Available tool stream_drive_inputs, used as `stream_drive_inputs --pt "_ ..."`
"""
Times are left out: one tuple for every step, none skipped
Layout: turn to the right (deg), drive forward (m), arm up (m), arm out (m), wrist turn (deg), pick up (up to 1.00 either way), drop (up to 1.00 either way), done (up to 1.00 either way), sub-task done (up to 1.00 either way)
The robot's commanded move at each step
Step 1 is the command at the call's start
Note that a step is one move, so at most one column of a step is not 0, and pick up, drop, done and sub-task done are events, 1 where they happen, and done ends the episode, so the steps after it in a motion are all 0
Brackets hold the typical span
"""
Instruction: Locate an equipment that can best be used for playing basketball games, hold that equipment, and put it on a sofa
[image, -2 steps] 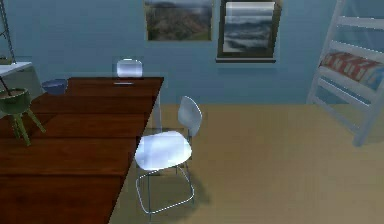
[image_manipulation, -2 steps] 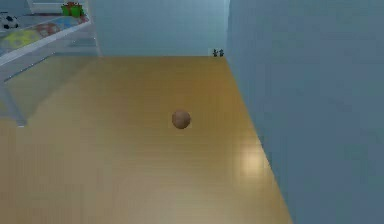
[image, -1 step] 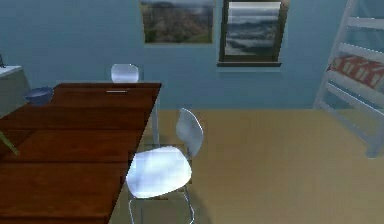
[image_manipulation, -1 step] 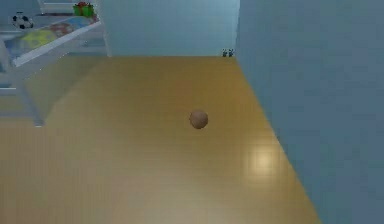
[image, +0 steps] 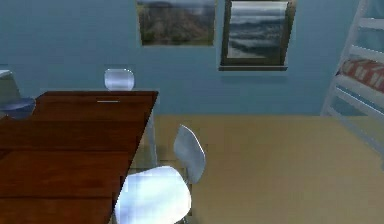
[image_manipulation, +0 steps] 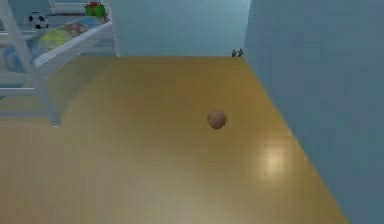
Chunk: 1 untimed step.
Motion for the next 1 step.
stream_drive_inputs --pt "45.0 0.0 0.0 0.0 0.0 0.0 0.0 0.0 0.0"
